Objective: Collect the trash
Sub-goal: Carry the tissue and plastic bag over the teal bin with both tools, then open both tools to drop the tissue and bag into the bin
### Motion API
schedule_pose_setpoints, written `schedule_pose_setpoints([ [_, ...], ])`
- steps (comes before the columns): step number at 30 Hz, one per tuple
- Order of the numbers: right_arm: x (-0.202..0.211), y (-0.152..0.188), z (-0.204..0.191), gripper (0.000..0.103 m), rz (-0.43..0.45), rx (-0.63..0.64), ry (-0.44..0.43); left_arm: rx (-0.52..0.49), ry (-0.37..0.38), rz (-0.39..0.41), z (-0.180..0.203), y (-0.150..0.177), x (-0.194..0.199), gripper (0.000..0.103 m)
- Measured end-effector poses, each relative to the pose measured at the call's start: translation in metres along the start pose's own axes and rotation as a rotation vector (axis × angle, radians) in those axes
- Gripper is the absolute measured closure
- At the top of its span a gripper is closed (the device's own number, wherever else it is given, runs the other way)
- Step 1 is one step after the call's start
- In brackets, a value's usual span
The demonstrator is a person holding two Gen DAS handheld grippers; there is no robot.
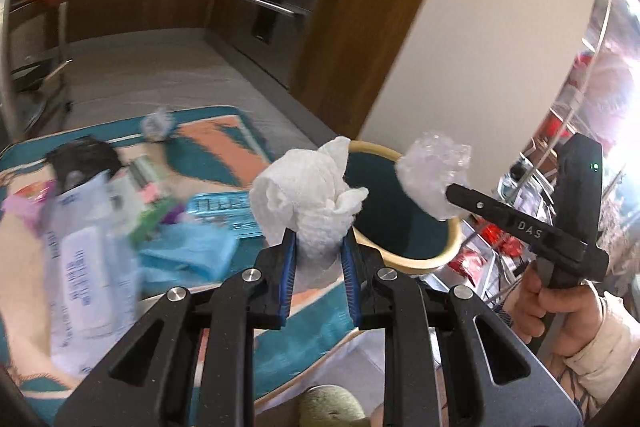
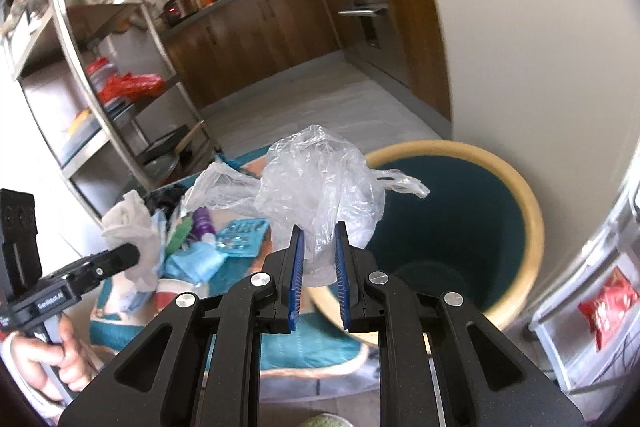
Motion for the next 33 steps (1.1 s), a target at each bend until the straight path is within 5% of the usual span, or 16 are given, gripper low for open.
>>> schedule_pose_setpoints([
  [12, -0.016, 0.002, 0.043, 0.087, -0.036, -0.100, 0.048, -0.113, 0.075, -0.113, 0.040, -0.023, -0.094, 0.082],
  [33, -0.060, 0.016, 0.051, 0.085, -0.192, -0.091, 0.106, -0.023, 0.152, -0.238, 0.018, -0.017, -0.172, 0.080],
])
Point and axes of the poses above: each gripper's, at about its wrist camera, not at the fingertips, and x roughly against the way its jaws point, z to its right, y to its underside, the point moved 1 cm from there along -x, roughly the way its jaws point, and after that the axes turned 11 degrees about y, right-handed, at the moved point
